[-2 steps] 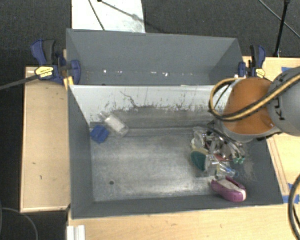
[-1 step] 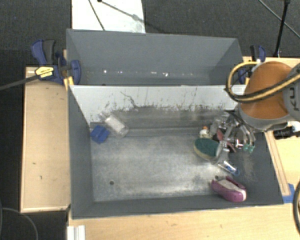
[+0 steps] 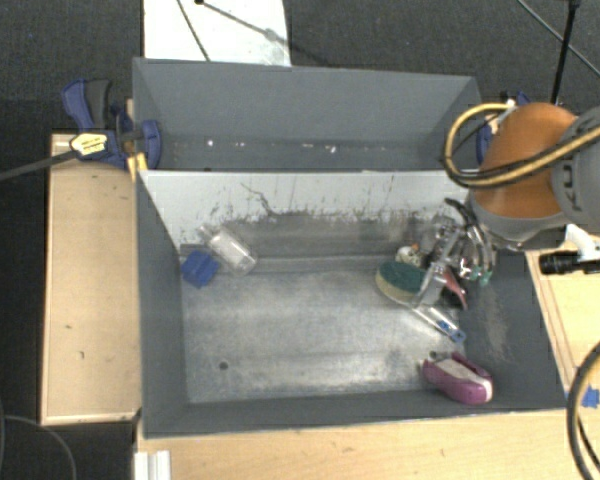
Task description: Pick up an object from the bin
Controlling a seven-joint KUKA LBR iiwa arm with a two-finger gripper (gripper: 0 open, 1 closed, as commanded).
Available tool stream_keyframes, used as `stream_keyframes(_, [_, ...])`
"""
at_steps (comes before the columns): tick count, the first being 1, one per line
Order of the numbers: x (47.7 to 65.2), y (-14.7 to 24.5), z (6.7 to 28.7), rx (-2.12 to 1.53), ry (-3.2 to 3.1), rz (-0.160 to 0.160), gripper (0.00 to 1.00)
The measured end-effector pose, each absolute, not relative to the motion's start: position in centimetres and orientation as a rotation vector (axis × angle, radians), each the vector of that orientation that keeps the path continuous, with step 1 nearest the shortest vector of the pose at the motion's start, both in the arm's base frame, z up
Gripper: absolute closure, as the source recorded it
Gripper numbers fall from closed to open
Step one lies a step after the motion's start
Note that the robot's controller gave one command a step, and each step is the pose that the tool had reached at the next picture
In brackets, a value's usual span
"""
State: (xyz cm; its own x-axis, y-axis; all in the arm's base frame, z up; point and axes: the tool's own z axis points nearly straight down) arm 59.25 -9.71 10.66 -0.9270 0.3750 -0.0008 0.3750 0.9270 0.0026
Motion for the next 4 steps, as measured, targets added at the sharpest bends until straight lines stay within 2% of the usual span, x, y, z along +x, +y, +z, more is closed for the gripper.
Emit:
stream_keyframes(1, [59.1,-9.3,7.3,1.048,2.97,0.006,0.0])
stream_keyframes(2, [59.0,-11.9,7.4,1.099,2.945,0.03,0.0])
stream_keyframes(3, [59.0,-11.8,7.6,1.097,2.952,0.03,1.0])
stream_keyframes(4, [59.1,-11.3,8.4,1.088,2.957,0.013,1.0])
